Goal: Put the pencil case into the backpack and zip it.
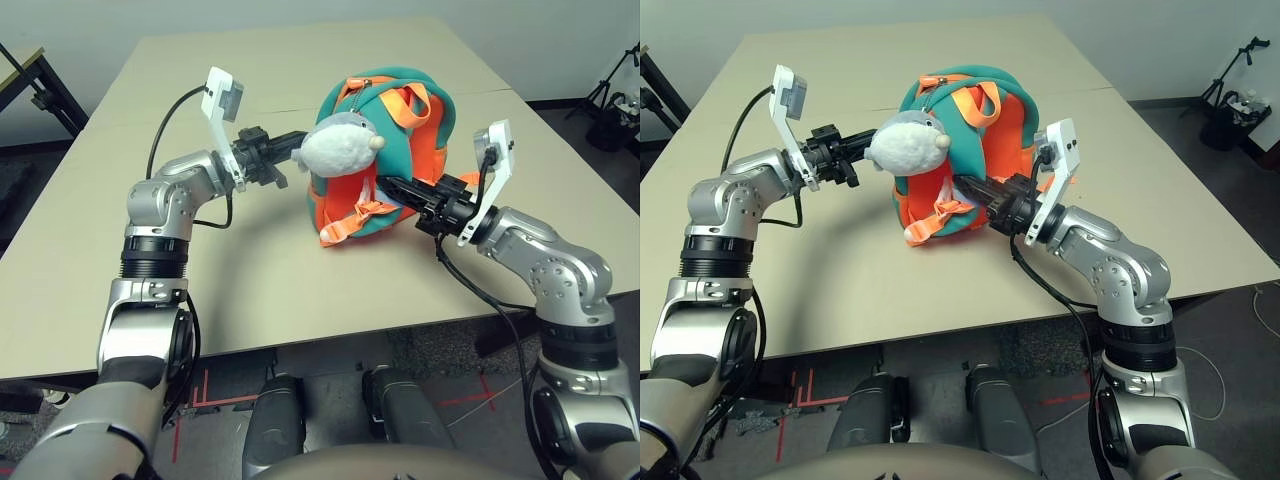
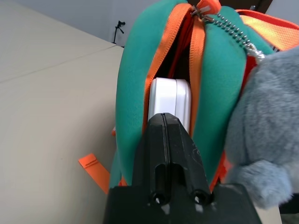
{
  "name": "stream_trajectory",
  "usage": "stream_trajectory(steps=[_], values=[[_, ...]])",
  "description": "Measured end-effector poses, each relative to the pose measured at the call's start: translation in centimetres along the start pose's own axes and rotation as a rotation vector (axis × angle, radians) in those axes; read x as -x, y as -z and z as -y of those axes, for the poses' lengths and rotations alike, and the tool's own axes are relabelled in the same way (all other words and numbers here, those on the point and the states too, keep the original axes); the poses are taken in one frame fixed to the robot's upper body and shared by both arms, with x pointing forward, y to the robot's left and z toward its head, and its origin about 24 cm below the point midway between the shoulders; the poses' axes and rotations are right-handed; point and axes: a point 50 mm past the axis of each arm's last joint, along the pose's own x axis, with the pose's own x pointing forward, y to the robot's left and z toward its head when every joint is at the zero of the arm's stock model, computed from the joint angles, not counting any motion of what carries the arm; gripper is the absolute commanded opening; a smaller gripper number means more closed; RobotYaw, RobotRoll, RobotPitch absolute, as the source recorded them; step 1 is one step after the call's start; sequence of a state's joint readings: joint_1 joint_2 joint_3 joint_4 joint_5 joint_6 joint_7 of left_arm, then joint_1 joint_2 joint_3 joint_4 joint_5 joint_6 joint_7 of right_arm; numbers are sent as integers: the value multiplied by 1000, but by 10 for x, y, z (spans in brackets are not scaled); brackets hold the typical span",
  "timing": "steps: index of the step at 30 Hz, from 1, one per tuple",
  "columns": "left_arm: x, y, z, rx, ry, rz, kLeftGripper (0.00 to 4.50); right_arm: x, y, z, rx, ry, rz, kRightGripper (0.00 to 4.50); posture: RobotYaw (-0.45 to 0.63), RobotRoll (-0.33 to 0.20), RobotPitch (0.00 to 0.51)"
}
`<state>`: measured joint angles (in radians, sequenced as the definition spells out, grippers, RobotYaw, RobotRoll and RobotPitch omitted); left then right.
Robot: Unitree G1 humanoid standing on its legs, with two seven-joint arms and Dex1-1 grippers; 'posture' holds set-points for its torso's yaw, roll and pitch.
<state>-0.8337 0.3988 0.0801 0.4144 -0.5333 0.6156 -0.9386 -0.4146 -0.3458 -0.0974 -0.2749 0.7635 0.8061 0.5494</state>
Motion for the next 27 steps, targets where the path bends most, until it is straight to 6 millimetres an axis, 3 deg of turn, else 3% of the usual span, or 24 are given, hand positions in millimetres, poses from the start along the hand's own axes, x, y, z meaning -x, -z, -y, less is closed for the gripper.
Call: stream_trajectory(steps=[16, 23, 27], values=[[-31, 15, -2, 15, 37, -3, 0, 1, 0, 2, -3, 26, 4, 36, -146, 0, 78], [-28, 9, -3, -4, 32, 1, 0, 1, 1, 1, -4, 27, 4, 36, -143, 0, 78], [-18, -8, 1, -59, 32, 15, 177, 0, 2, -1, -5, 17, 2, 36, -121, 0, 81]])
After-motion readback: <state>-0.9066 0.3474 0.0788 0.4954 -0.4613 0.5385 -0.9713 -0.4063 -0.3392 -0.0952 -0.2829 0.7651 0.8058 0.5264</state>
